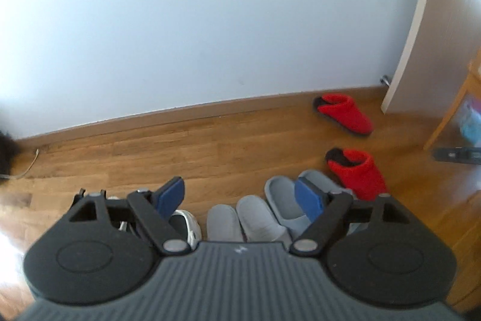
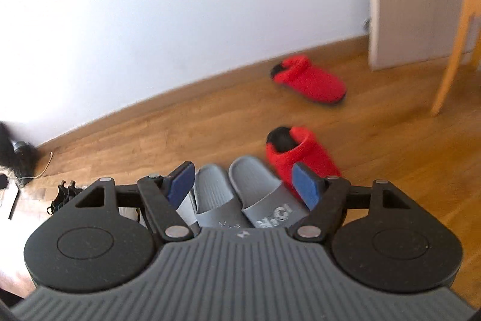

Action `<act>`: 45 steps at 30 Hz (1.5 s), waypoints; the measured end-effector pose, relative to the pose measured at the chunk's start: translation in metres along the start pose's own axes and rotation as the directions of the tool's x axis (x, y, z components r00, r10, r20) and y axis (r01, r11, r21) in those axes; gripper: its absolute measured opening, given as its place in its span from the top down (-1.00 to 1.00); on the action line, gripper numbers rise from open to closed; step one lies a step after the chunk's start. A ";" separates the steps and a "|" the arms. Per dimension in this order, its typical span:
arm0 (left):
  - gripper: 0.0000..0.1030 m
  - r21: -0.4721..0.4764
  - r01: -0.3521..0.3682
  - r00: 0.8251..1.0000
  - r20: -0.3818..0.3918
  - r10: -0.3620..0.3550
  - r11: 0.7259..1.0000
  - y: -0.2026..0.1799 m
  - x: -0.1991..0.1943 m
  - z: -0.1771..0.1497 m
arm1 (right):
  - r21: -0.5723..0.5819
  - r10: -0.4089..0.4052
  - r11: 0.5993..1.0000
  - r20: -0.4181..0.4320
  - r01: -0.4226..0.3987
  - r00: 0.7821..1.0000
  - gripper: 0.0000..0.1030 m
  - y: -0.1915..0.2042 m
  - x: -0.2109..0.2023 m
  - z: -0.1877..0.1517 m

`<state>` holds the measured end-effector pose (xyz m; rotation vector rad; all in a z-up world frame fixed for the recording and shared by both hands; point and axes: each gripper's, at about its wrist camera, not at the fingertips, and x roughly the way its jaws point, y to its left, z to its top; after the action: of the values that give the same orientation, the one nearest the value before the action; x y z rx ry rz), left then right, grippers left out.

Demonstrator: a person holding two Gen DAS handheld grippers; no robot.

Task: Organize scattered shoes

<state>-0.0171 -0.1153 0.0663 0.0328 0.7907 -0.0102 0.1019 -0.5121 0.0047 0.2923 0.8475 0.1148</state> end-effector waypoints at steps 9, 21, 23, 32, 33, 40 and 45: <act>-0.99 -0.033 -0.005 0.999 0.034 0.007 0.999 -0.050 0.055 0.044 | 0.079 -0.053 0.996 0.106 0.045 0.993 -0.41 -0.005 -0.063 0.001; -0.98 0.239 0.239 0.969 0.005 -0.248 0.941 -0.231 0.361 0.139 | 0.113 -0.042 0.992 -0.051 0.047 0.998 -0.51 -0.096 0.094 -0.014; -0.98 0.284 0.268 0.962 -0.023 -0.273 0.921 -0.261 0.417 0.142 | 0.122 -0.046 0.991 -0.075 0.055 0.996 -0.52 -0.108 0.119 -0.022; -0.98 0.235 0.324 0.939 -0.198 -0.281 0.916 -0.327 0.590 0.143 | 0.156 -0.035 0.986 -0.197 0.067 0.980 -0.56 -0.141 0.212 -0.030; -0.96 0.220 0.348 0.909 -0.315 -0.271 0.911 -0.334 0.620 0.138 | 0.155 -0.038 0.985 -0.198 0.070 0.979 -0.56 -0.144 0.216 -0.026; 0.16 0.255 0.410 0.892 -0.313 -0.327 0.876 -0.333 0.622 0.121 | 0.173 -0.035 0.983 -0.174 0.066 0.984 -0.60 -0.169 0.236 -0.007; 0.25 0.351 0.547 0.831 -0.338 -0.441 0.760 -0.341 0.580 0.105 | 0.199 -0.056 0.977 -0.122 0.080 0.991 -0.60 -0.188 0.235 -0.008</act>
<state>0.4580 -0.4578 -0.2808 0.2529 1.0069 -0.7124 0.2477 -0.6390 -0.2263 0.4514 0.9851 -0.0196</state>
